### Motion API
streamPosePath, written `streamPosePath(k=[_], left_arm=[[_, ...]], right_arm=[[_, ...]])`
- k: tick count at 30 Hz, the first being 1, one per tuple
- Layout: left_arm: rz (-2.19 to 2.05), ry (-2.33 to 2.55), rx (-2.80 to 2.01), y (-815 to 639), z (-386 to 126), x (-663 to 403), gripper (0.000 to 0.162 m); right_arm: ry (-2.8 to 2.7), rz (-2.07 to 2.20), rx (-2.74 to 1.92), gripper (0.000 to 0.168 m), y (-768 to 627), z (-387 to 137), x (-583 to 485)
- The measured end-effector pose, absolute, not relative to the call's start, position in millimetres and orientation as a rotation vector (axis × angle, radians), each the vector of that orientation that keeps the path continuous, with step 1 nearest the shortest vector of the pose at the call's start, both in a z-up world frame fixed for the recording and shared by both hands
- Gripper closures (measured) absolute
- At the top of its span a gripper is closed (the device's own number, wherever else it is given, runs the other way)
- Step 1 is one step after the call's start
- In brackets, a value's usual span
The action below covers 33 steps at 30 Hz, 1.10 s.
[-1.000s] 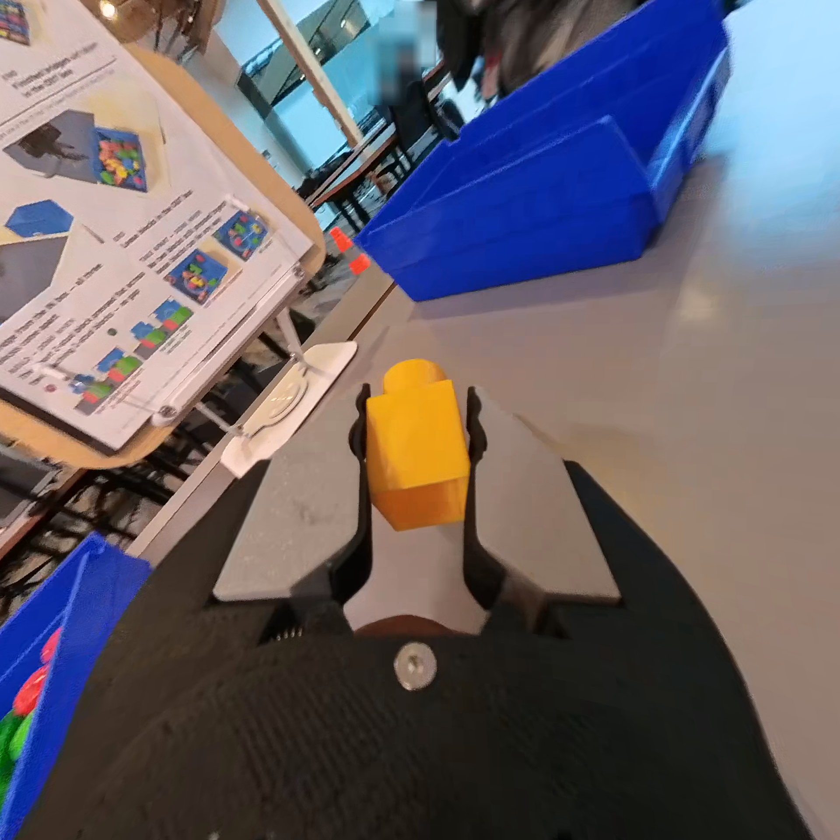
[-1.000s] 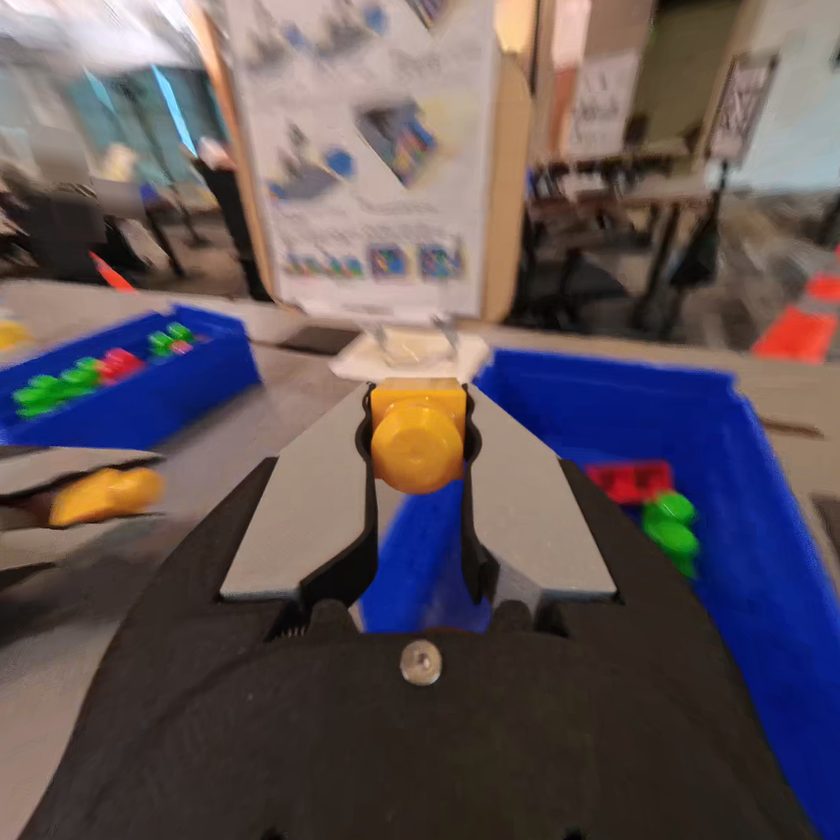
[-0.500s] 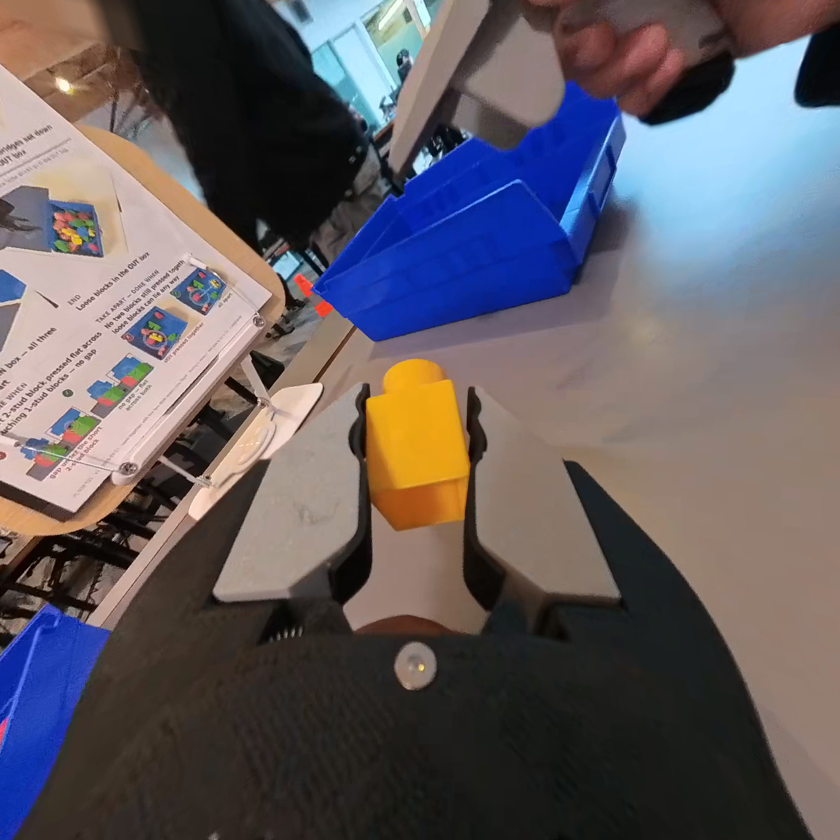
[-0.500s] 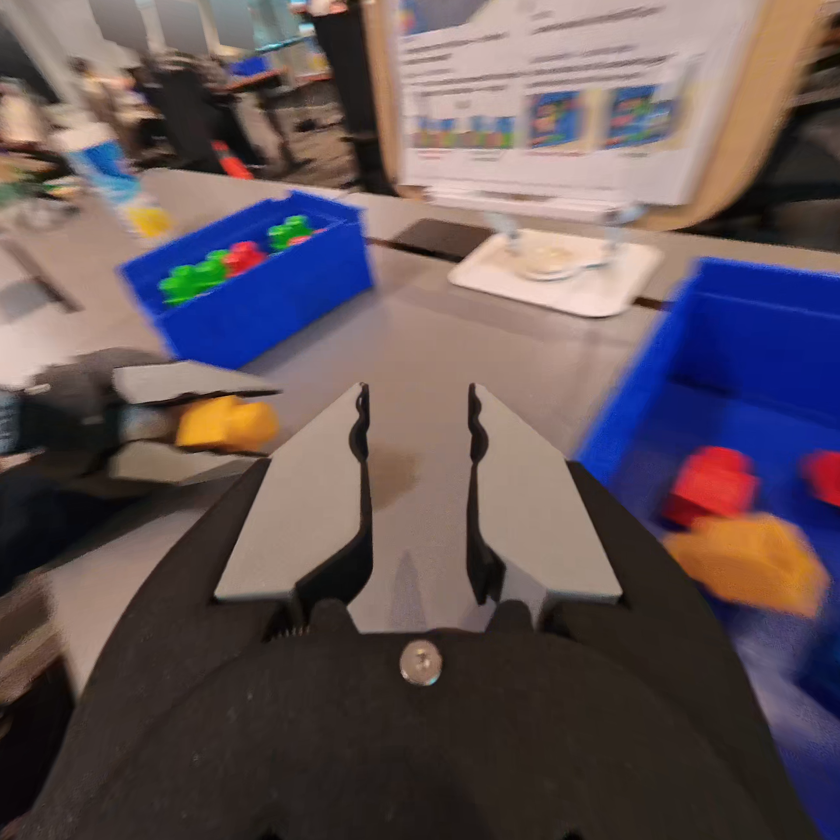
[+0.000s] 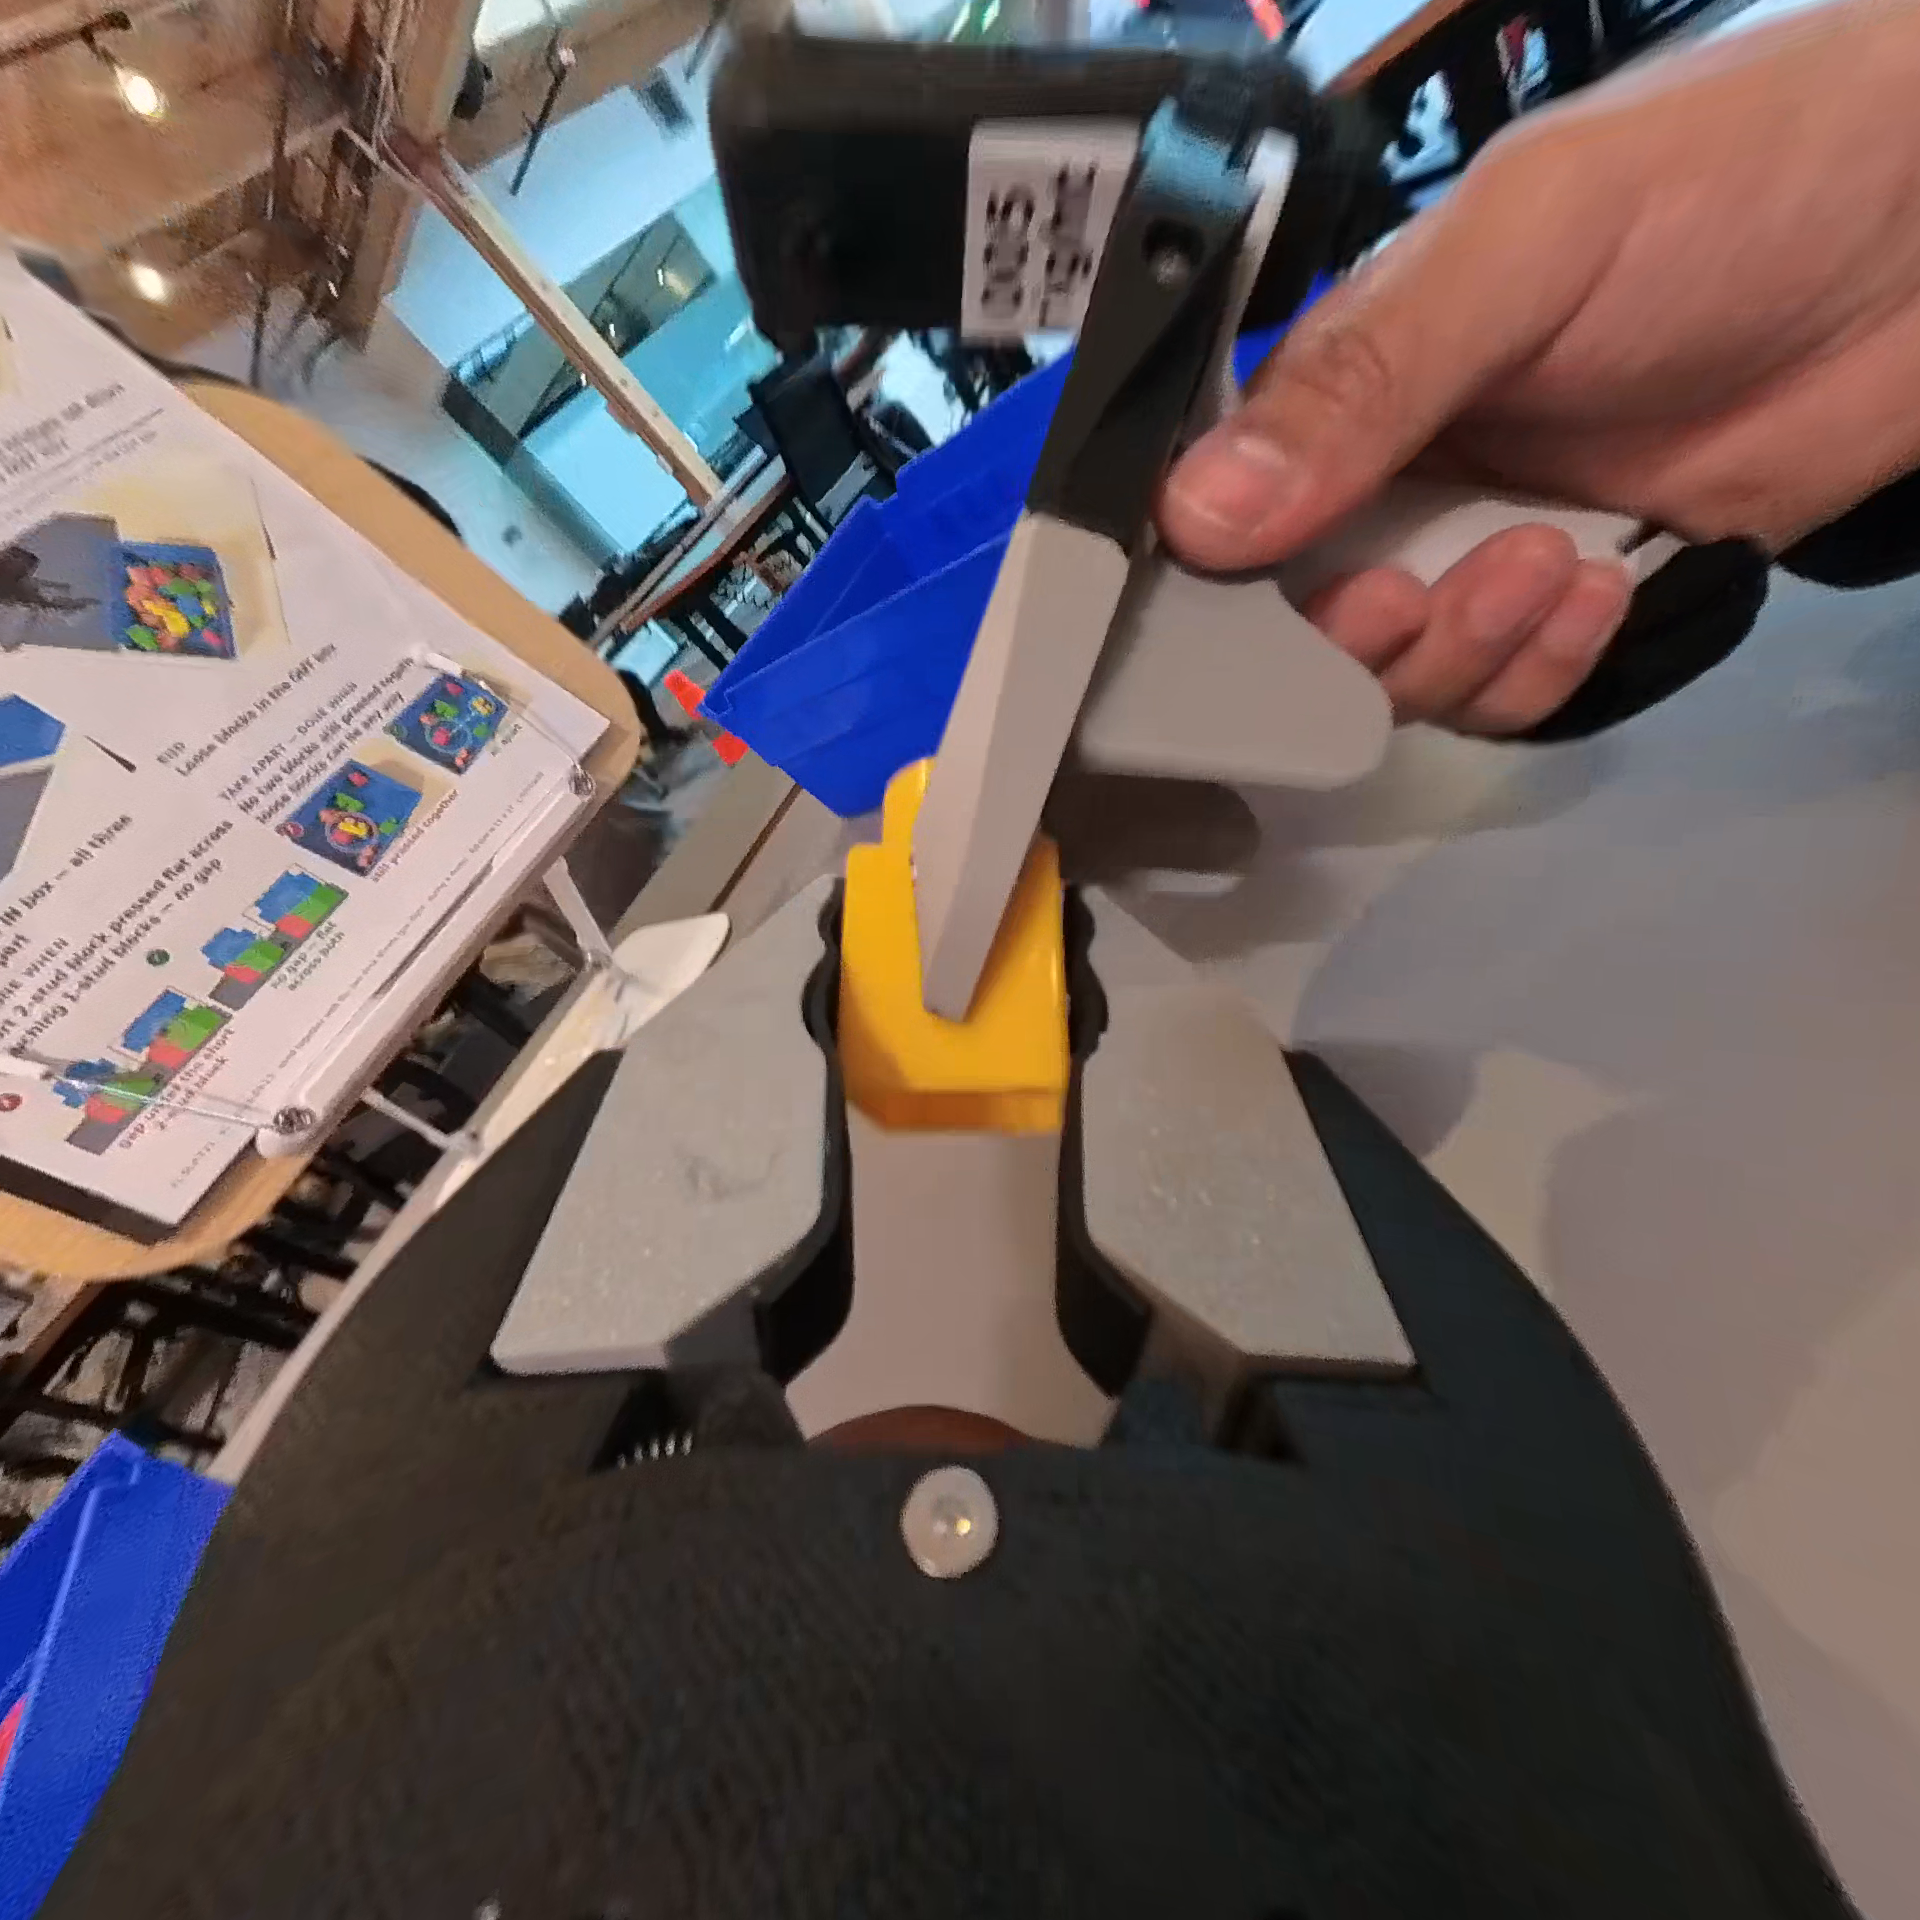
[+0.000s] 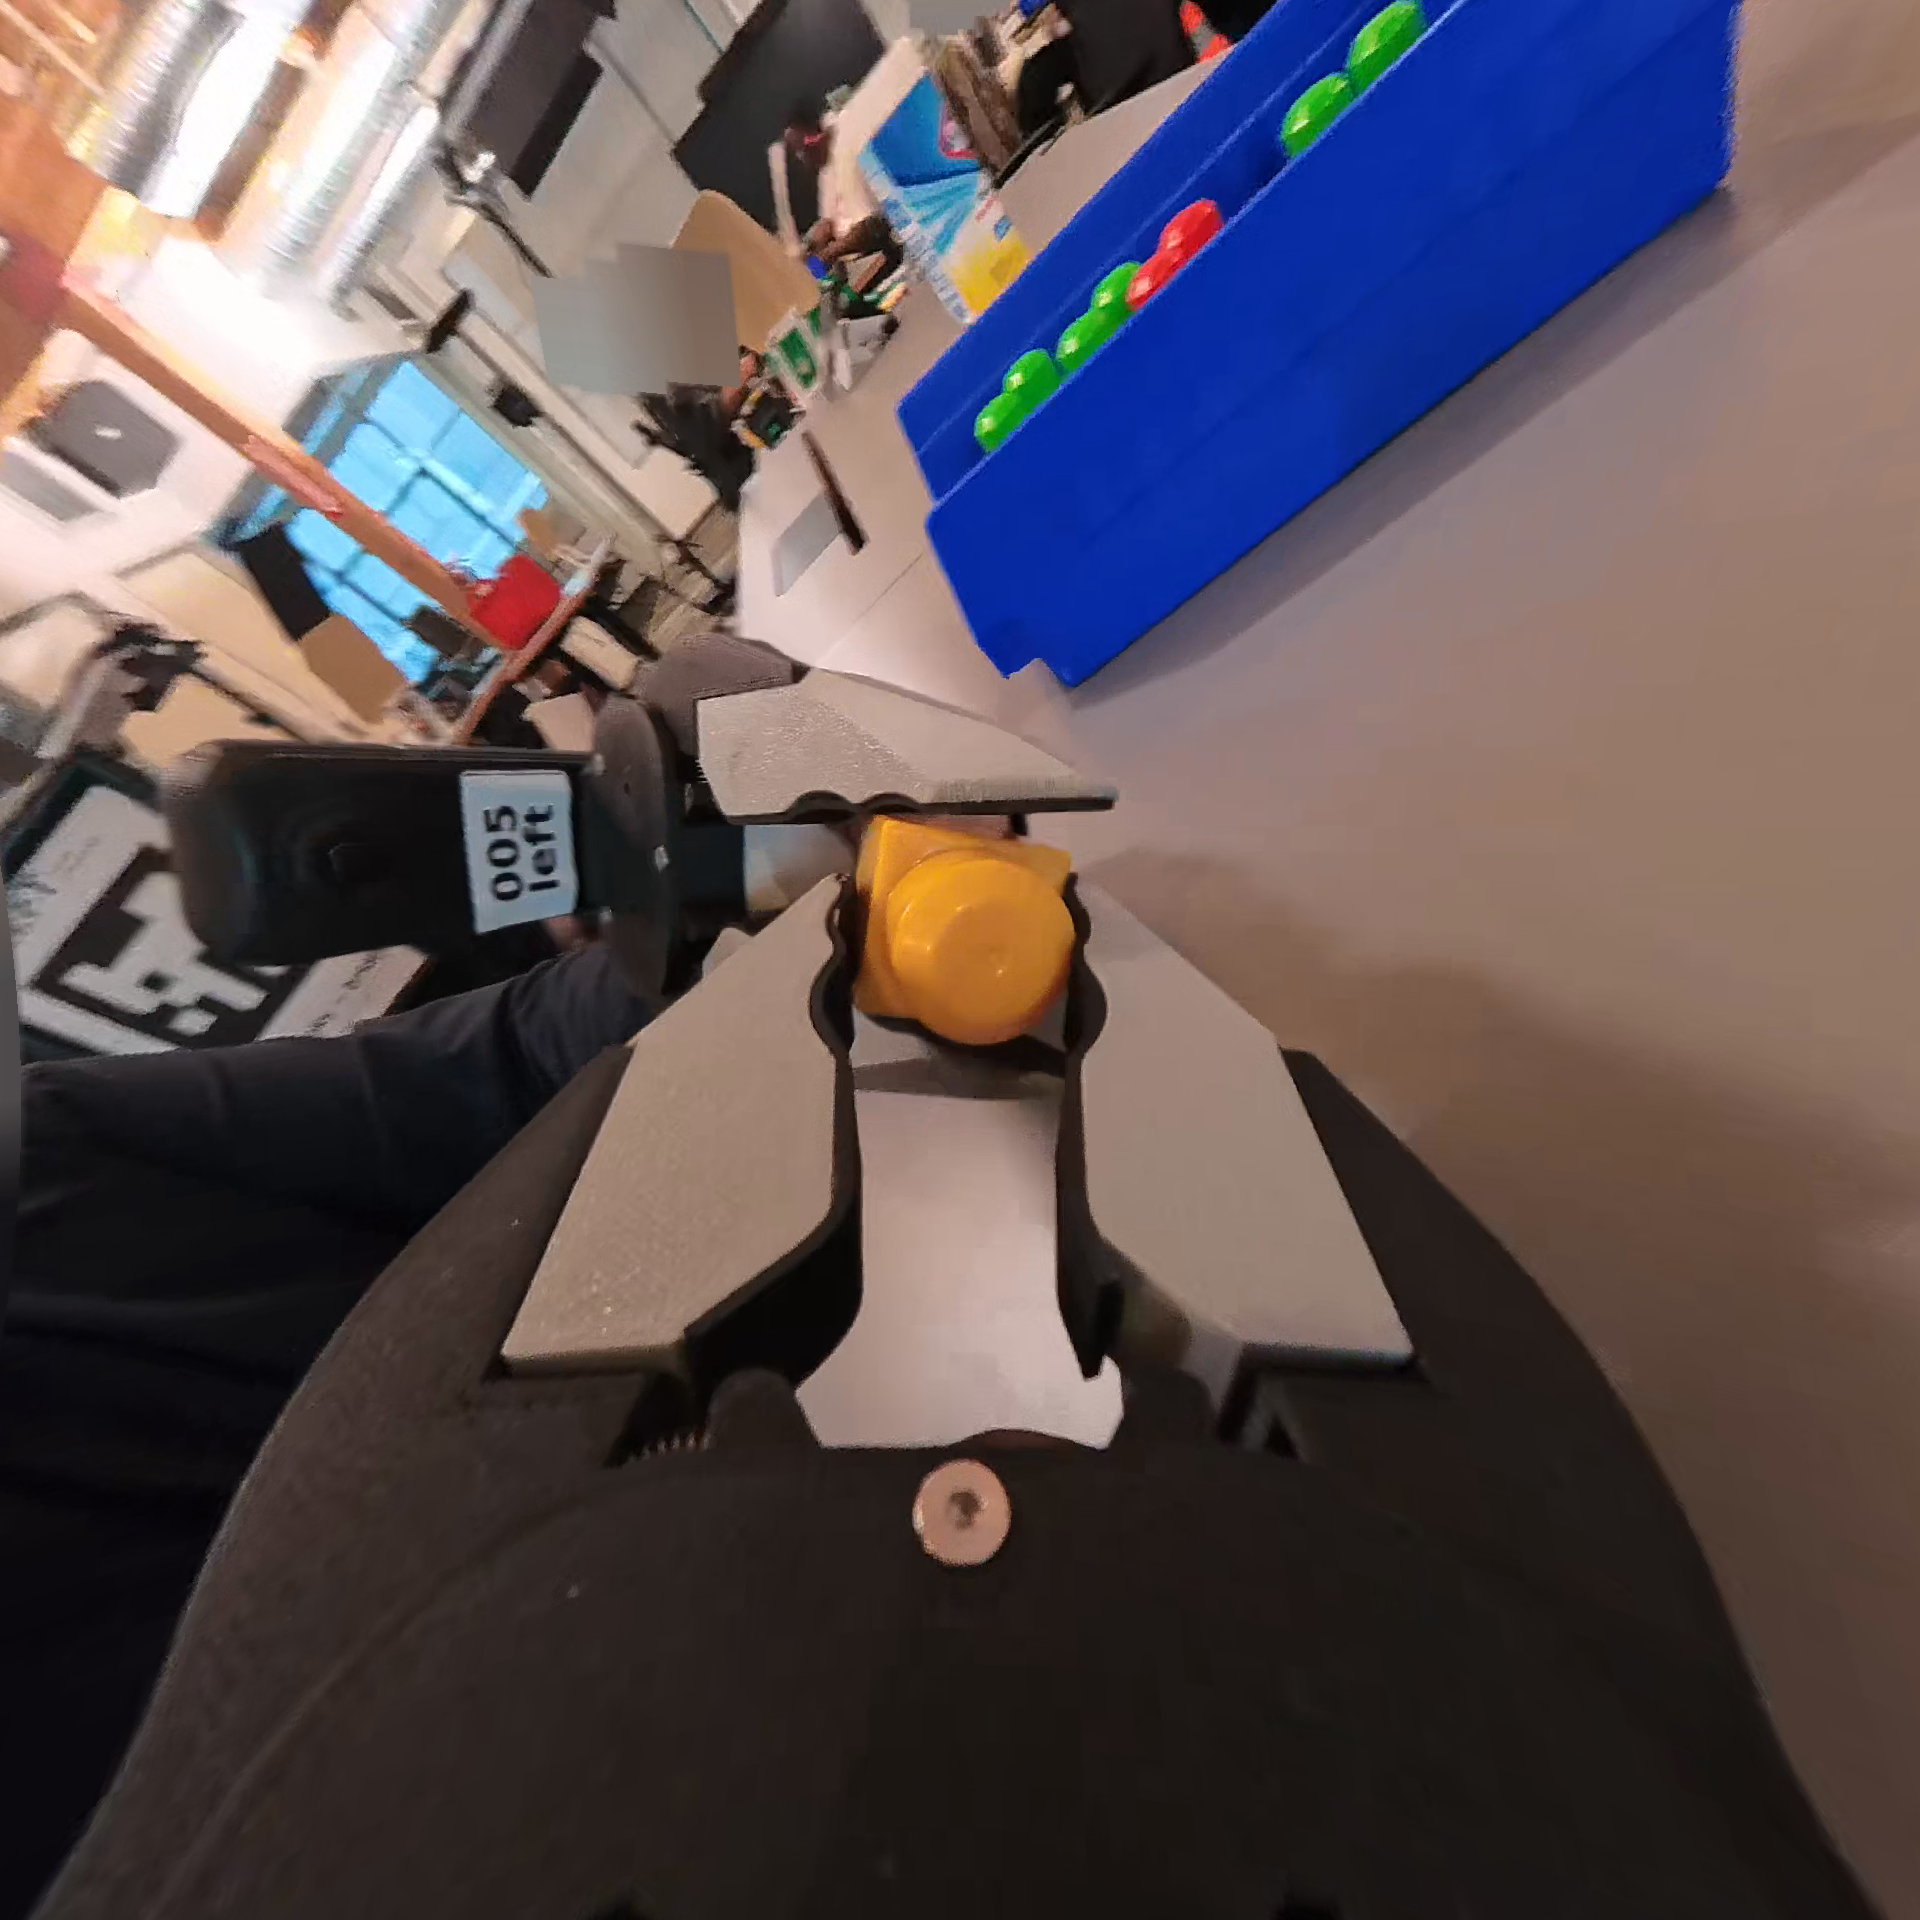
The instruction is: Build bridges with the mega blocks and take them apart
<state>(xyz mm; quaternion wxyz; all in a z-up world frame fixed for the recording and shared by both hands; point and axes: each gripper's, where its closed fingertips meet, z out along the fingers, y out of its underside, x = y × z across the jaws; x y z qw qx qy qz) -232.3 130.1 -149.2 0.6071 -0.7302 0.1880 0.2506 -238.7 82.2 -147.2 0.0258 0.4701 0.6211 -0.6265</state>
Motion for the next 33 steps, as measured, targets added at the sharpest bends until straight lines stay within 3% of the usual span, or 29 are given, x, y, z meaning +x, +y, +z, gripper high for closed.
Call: streamPosePath(k=[5, 8, 11, 14, 16, 20, 24, 28, 33], left_arm=[[0.581, 0.269, -1.936, 131.8, -188.1, -269.2, 0.128], [0.58, 0.211, -2.027, 128.3, -203.5, -282.7, 0.137], [0.598, 0.162, -2.073, 124.5, -209.9, -292.7, 0.152], [0.57, 0.109, -2.098, 122.9, -213.5, -298.2, 0.161], [0.568, 0.079, -2.104, 121.6, -214.2, -302.9, 0.162], [0.563, 0.03, -2.111, 118.7, -214.9, -311.6, 0.157], [0.563, -0.007, -2.144, 116.7, -222.6, -320.0, 0.15], [0.606, -0.019, -2.154, 114.5, -223.6, -327.2, 0.145], [0.63, -0.088, -2.135, 108.4, -220.0, -338.9, 0.142]], right_arm=[[1.932, -2.198, 1.795, 0.133, 160.1, -112.2, -243.1], [2.089, -2.217, 2.318, 0.133, 254.8, -92.9, -234.0], [2.295, -1.691, 2.805, 0.132, 333.2, -111.0, -220.8], [2.357, -1.318, 2.989, 0.134, 379.8, -124.0, -222.9], [2.342, -1.221, 3.046, 0.127, 392.6, -123.4, -227.9], [2.462, -1.638, 2.881, 0.124, 347.5, -83.5, -247.0], [2.685, -2.084, 2.352, 0.127, 248.9, -63.3, -272.3], [2.84, -1.99, 2.025, 0.127, 178.1, -100.4, -309.1], [2.971, -1.729, 1.954, 0.127, 157.0, -151.2, -336.8]])
